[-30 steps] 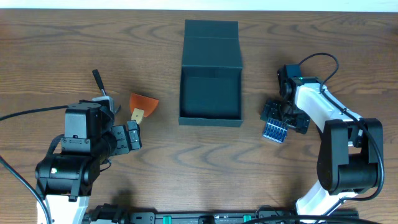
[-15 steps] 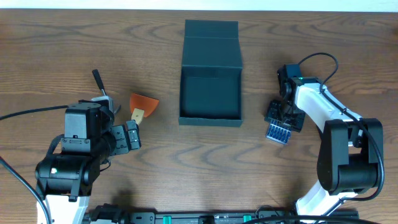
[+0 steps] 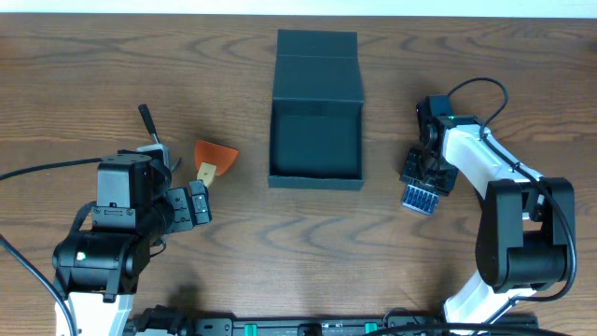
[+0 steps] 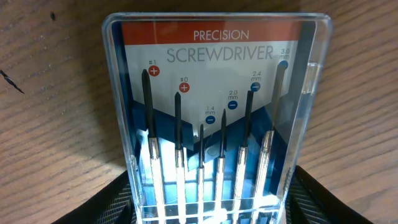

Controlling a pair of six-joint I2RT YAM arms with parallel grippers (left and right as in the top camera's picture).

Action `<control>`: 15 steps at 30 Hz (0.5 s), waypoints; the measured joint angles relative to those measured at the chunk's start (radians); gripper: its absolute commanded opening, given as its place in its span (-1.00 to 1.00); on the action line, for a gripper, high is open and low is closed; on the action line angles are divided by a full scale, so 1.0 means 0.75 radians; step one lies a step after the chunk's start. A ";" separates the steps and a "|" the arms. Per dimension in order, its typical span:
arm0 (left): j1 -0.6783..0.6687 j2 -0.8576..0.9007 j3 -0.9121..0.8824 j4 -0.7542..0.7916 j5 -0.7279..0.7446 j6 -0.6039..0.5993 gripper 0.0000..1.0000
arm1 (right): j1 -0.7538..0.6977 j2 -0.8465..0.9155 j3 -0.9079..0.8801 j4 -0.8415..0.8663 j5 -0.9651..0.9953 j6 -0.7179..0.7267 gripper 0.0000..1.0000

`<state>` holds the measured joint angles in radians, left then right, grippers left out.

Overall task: Pack container
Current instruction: 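Lower the right gripper and grasp the screwdriver set case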

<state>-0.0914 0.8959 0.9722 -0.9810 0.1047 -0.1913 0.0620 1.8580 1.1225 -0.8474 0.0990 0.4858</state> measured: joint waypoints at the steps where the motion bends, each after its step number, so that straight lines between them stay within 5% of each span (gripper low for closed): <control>1: 0.000 0.000 0.000 0.000 0.000 0.000 0.97 | 0.000 0.000 0.000 0.002 0.001 -0.001 -0.06; 15: 0.000 0.000 0.000 -0.005 0.000 0.000 0.97 | 0.000 0.000 -0.001 0.049 0.014 -0.001 -0.29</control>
<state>-0.0914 0.8959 0.9722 -0.9844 0.1047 -0.1913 0.0620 1.8580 1.1217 -0.8104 0.1093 0.4854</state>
